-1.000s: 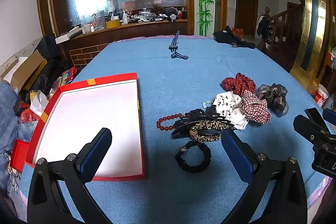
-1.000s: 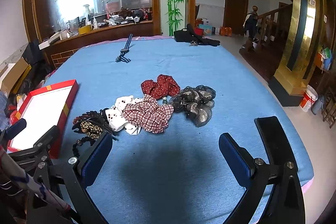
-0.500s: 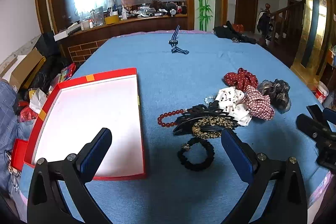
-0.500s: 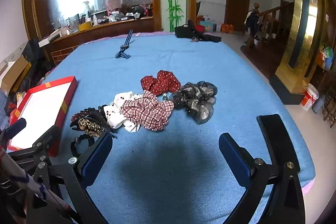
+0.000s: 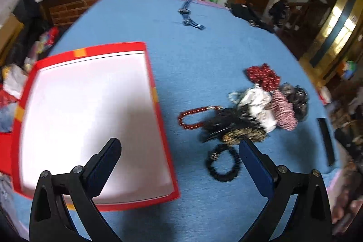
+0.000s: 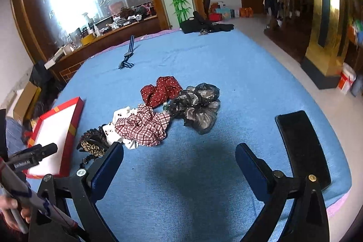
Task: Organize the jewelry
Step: 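Grasp the leopard-print scrunchie with left gripper while right gripper grasps black sheer scrunchie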
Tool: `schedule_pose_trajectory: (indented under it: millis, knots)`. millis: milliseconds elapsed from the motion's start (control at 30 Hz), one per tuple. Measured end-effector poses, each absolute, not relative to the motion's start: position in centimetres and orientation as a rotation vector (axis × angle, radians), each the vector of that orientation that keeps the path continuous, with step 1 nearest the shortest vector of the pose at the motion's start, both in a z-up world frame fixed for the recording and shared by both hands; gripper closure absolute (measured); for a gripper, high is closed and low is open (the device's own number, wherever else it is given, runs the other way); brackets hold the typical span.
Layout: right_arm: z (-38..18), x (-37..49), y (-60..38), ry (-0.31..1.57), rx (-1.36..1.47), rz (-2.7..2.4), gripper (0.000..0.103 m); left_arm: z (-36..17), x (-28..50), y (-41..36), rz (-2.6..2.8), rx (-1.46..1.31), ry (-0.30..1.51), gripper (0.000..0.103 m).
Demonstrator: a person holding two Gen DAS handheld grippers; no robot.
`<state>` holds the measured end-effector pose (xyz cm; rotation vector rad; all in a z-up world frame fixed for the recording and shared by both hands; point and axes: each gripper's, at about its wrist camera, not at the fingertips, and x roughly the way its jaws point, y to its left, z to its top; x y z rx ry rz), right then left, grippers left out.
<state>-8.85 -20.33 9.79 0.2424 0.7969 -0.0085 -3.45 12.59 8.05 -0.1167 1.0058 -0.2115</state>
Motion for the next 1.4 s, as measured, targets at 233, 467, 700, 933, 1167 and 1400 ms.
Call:
schedule_pose_trajectory:
  millis: [233,467,700,933,1167,1400]
  knots:
    - [9.7,-9.0,-22.2,0.791,0.305,-0.034,0.005,9.2,-2.7,8.9,-0.375,-0.040,1.024,0.033]
    - [9.4,-9.1,-23.1,0.798,0.336,-0.039,0.005,7.9,-4.7,3.4,-0.531,0.285,0.922,0.045]
    - [9.1,-9.2,-23.3,0.804,0.335,-0.036,0.005,5.5,-3.3,2.1,-0.550,0.373,0.943,0.049]
    - [8.9,-9.1,-23.7,0.814,0.349,-0.039,0.005,5.1,-1.8,1.1,-0.523,0.391,0.922,0.086]
    - [9.0,-8.6,-24.2,0.812,0.354,-0.049,0.005,6.4,-1.5,2.4,-0.525,0.279,0.917,0.095]
    - [9.0,-5.0,-25.6,0.841,0.403,-0.045,0.005,9.7,-1.9,3.8,-0.559,0.159,0.870,0.095]
